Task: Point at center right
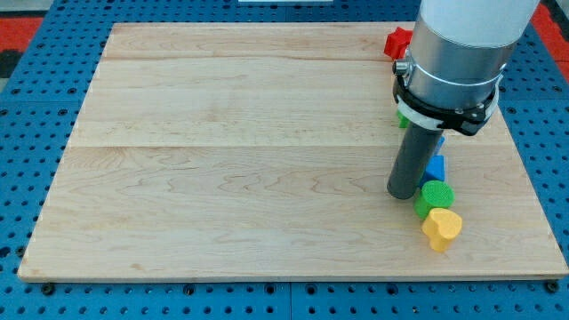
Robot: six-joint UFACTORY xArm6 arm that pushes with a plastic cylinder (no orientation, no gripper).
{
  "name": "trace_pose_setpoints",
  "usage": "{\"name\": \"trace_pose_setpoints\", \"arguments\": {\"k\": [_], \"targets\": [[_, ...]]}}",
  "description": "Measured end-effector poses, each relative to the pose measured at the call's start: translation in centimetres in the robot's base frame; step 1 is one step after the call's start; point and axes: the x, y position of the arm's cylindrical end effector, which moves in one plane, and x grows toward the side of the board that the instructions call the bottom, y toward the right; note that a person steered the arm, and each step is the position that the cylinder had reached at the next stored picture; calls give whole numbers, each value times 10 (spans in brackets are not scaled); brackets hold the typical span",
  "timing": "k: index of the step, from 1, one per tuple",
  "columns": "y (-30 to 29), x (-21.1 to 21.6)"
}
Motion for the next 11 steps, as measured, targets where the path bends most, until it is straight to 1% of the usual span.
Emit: {"name": "trace_pose_setpoints", "arguments": {"k": [4, 5, 6, 7, 9, 10, 11], "targets": [[-12, -2], [-33, 25], [-47, 65], [-47, 74], [-47, 80], [-35, 102], [-36, 102]]}}
